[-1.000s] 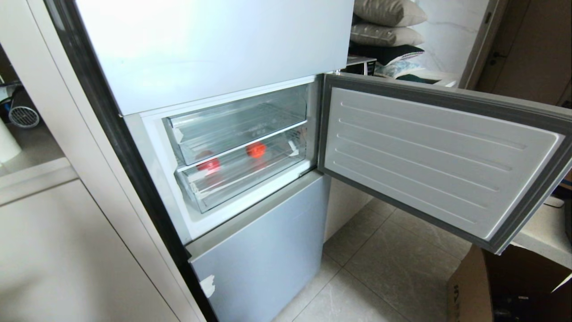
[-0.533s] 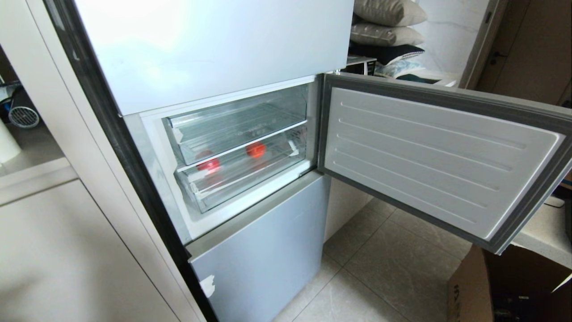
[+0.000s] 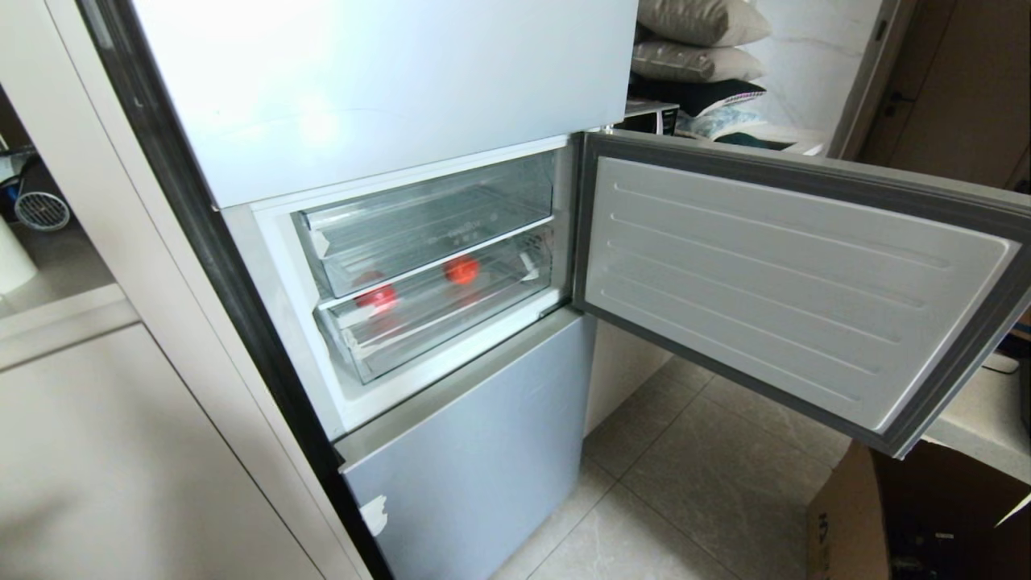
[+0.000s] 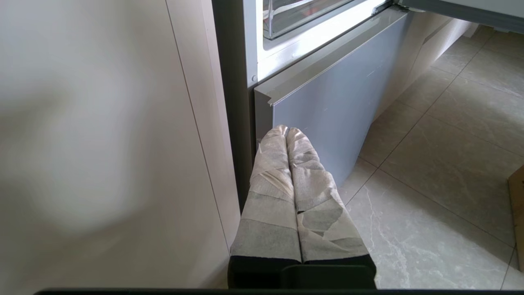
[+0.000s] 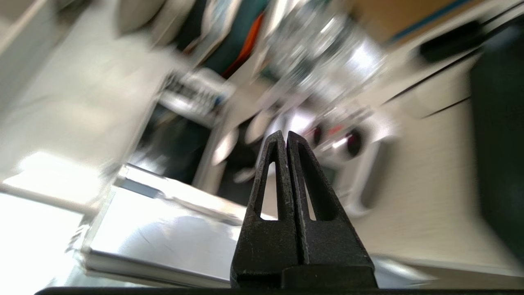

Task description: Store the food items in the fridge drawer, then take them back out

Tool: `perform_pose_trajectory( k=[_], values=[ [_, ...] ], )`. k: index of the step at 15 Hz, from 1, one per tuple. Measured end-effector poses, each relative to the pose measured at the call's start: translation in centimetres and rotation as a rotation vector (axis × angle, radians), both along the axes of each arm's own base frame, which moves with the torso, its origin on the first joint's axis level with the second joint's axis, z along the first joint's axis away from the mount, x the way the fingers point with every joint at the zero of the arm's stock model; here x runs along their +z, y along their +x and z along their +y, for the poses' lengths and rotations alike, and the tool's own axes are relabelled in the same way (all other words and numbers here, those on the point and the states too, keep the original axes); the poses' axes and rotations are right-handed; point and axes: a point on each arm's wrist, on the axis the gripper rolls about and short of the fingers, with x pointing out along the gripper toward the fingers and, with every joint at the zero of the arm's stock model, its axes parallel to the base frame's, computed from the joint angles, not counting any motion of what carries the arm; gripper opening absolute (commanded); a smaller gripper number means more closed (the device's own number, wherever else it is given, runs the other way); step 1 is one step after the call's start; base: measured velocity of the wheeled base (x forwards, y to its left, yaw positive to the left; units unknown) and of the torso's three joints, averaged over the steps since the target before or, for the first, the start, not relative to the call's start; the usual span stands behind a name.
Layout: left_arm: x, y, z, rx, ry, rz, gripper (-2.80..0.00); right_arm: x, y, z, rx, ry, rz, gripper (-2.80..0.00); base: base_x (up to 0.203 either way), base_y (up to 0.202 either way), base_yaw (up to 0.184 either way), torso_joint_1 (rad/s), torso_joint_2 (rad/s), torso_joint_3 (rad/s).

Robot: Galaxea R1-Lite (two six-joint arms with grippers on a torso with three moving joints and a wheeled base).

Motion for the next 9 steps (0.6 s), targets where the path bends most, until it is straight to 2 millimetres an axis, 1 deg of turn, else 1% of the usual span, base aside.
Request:
perform_pose_trajectory(
  k=[2,3,5,7,9],
  values=[
    [0.0,0.0,0.0,0.000,0.000,0.000,-2.80,-0.6,2.7,-0.7,0.098,0.053,-0.012,-2.80,0.000,0.000,0.000,0.000,0.00,0.000],
    [0.0,0.0,0.0,0.000,0.000,0.000,-2.80,-1.1,4.2,-0.7,0.142,0.061,-0.011,-2.80,0.000,0.000,0.000,0.000,0.00,0.000],
    [0.0,0.0,0.0,0.001,0.000,0.000,-2.80,-1.9,6.1,-0.4,0.248,0.087,-0.002,-2.80,0.000,0.000,0.000,0.000,0.00,0.000],
    [0.0,0.0,0.0,0.001,0.000,0.000,-2.80,-2.4,6.8,-0.3,0.330,0.157,-0.001,-2.80,0.000,0.000,0.000,0.000,0.00,0.000],
    [0.0,0.0,0.0,0.000,0.000,0.000,-2.80,-2.5,6.9,0.1,0.395,0.202,0.002,-2.80,0.000,0.000,0.000,0.000,0.00,0.000]
  ],
)
